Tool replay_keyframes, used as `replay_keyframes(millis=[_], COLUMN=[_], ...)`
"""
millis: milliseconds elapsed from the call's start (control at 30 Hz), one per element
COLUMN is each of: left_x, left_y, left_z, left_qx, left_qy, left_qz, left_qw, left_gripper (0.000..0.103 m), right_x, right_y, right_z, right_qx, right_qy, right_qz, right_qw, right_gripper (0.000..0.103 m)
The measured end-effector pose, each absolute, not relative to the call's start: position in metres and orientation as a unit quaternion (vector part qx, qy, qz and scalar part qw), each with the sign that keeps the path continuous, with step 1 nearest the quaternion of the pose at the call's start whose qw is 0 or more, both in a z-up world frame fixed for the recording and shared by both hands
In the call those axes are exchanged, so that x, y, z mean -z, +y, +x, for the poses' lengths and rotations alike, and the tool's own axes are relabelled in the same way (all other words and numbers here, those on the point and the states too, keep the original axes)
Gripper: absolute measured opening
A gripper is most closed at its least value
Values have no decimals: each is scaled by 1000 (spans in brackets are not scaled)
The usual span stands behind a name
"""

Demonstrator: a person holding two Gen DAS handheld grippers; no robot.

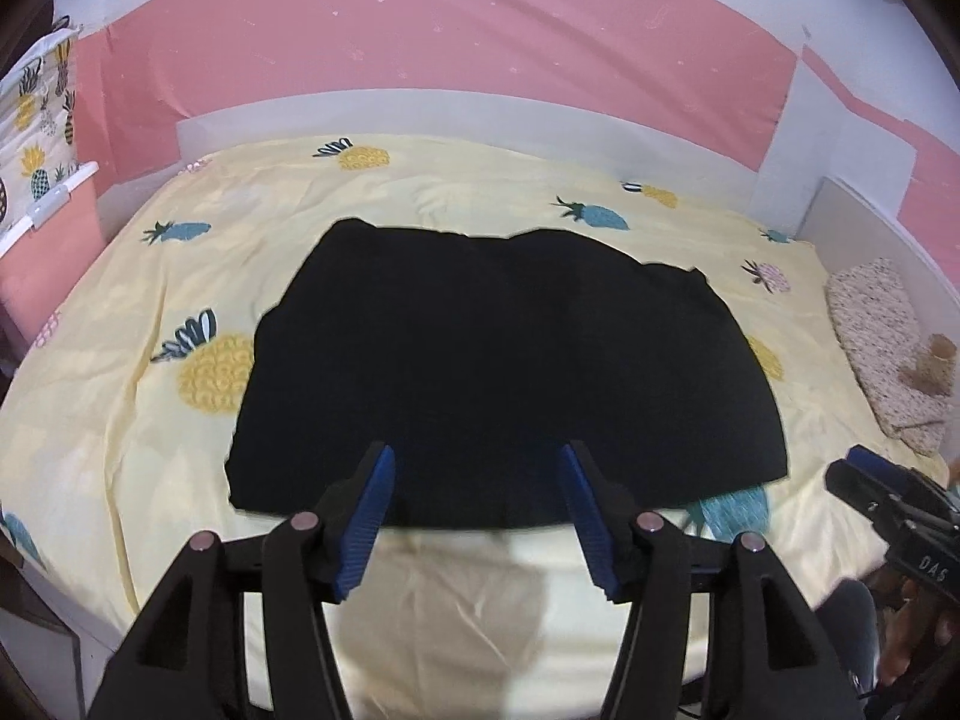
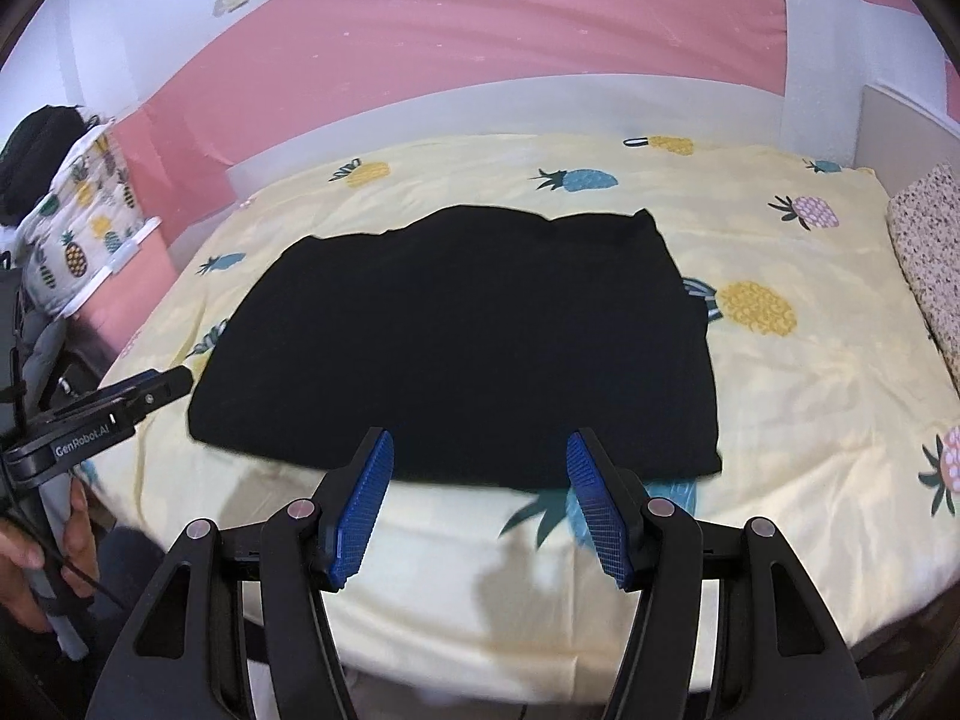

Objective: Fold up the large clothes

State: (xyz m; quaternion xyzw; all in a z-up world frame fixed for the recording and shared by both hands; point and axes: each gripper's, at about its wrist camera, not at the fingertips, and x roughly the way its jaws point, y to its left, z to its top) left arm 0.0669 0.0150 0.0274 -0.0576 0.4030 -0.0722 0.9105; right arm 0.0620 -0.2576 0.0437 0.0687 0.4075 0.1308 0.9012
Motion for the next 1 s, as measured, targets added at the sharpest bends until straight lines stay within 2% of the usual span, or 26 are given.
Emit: replay_keyframes(millis=[367, 633, 1000], left_x=[-18, -7, 3], left_y=[-9, -11, -20], left_z=[27, 25, 23], left_qx=[70, 66, 62], left_qy=[418, 437, 456], left_qz=[-40, -54, -16], left_qw=[905, 895, 887], left_gripper=[60, 60, 60], right_x=[-36, -29, -23], right_y=[-243, -233, -227], right_z=[20, 15, 14], right_qx=[-122, -117, -121], right_qy=[410, 417, 430], right_qz=[37, 30, 24], right_qw=[903, 901, 894], right_gripper=[61, 61, 61])
